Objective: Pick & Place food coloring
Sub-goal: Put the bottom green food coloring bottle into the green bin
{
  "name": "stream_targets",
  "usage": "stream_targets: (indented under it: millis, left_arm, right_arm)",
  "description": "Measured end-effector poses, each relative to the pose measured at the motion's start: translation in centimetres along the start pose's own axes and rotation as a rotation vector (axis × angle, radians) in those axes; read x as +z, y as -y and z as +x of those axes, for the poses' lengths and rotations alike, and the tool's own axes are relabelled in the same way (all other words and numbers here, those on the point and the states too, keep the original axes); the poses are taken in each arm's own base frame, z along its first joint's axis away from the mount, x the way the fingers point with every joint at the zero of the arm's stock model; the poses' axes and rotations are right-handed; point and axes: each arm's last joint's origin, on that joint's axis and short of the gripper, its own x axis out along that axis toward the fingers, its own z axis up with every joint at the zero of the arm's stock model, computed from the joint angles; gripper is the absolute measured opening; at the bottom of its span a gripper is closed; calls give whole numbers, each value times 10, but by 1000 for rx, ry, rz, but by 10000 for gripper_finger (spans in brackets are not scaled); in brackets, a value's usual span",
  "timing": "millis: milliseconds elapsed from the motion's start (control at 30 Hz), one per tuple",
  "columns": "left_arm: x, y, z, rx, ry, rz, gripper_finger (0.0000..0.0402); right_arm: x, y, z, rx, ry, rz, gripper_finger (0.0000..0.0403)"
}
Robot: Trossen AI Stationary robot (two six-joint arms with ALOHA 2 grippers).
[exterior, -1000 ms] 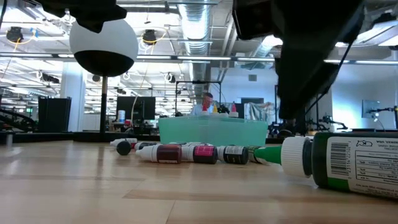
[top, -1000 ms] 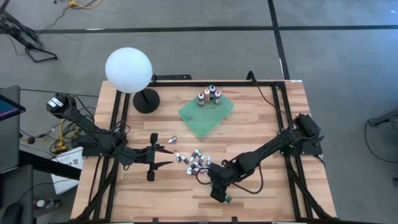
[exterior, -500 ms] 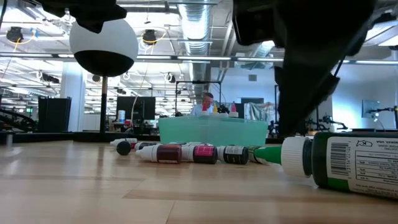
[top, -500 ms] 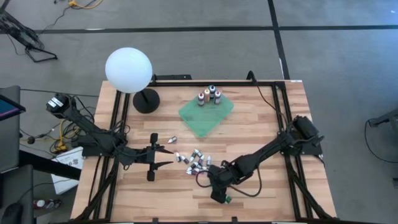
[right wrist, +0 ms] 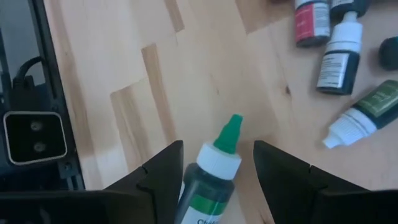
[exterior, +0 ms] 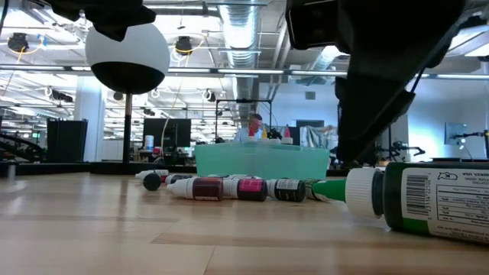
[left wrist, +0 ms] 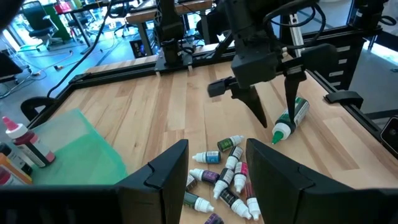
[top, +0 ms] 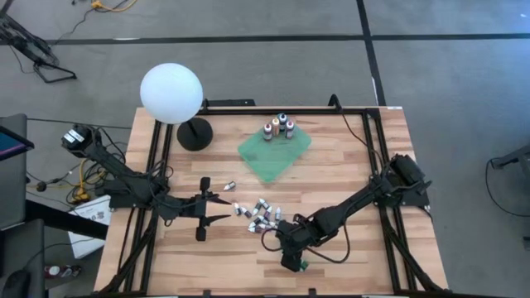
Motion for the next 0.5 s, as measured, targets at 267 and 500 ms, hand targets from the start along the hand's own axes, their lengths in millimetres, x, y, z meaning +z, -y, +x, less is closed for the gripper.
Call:
stream_targets:
  millis: [267, 500]
  left_arm:
    - [0, 0, 0, 0, 0, -9, 156]
    - [0, 0, 0, -1, 0, -15, 156]
  right_arm:
    - [-3, 2, 16, -11, -22, -21, 186]
    - [-6, 4, 25, -12, -58, -22, 186]
